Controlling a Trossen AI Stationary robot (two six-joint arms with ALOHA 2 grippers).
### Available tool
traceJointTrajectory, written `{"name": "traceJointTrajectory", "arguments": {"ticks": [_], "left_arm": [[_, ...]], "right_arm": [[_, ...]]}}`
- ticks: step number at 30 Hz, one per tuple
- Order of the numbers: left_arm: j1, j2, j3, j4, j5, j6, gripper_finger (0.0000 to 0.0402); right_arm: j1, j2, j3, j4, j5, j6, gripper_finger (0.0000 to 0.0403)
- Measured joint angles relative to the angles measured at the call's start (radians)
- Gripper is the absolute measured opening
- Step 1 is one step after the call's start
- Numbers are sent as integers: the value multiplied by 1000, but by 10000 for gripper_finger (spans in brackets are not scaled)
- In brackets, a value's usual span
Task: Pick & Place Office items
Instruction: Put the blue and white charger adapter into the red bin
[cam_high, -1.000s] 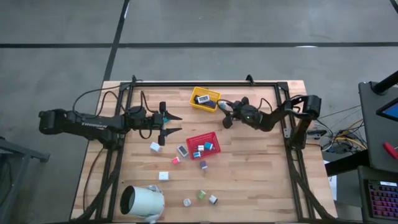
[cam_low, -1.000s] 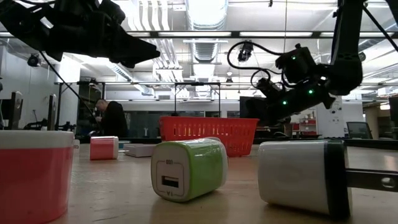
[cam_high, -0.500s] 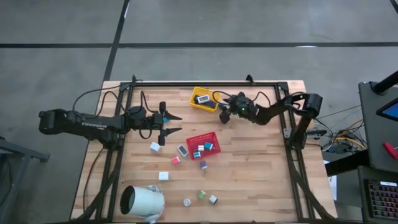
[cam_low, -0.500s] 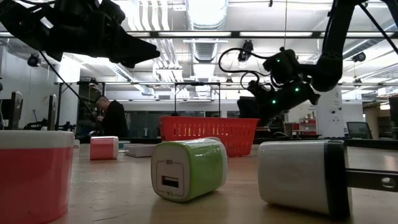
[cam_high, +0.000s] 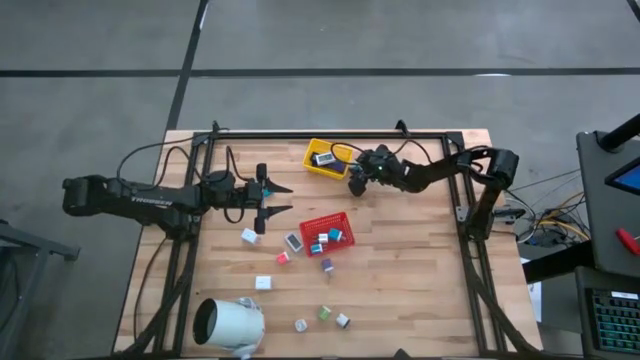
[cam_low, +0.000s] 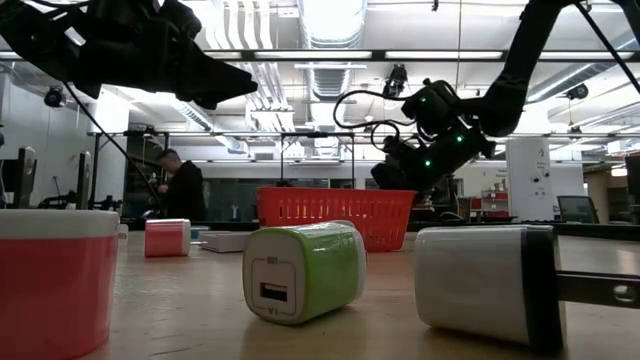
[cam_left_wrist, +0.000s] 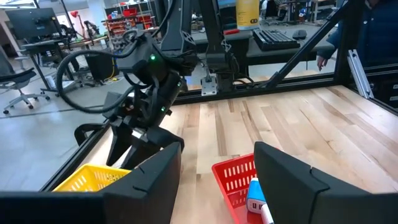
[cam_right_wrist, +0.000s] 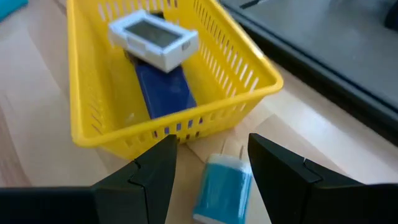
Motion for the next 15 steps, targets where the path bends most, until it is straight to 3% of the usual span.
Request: {"name": "traceJointTrajectory", "arguments": {"ticks": [7,15], "left_arm": [[0,0,0,0,0,0,206],[0,0,0,0,0,0,206]], "right_arm": [[-36,-1,55,-128,-81,-7,196],[-50,-5,118,-283,-99,-43,196]]}}
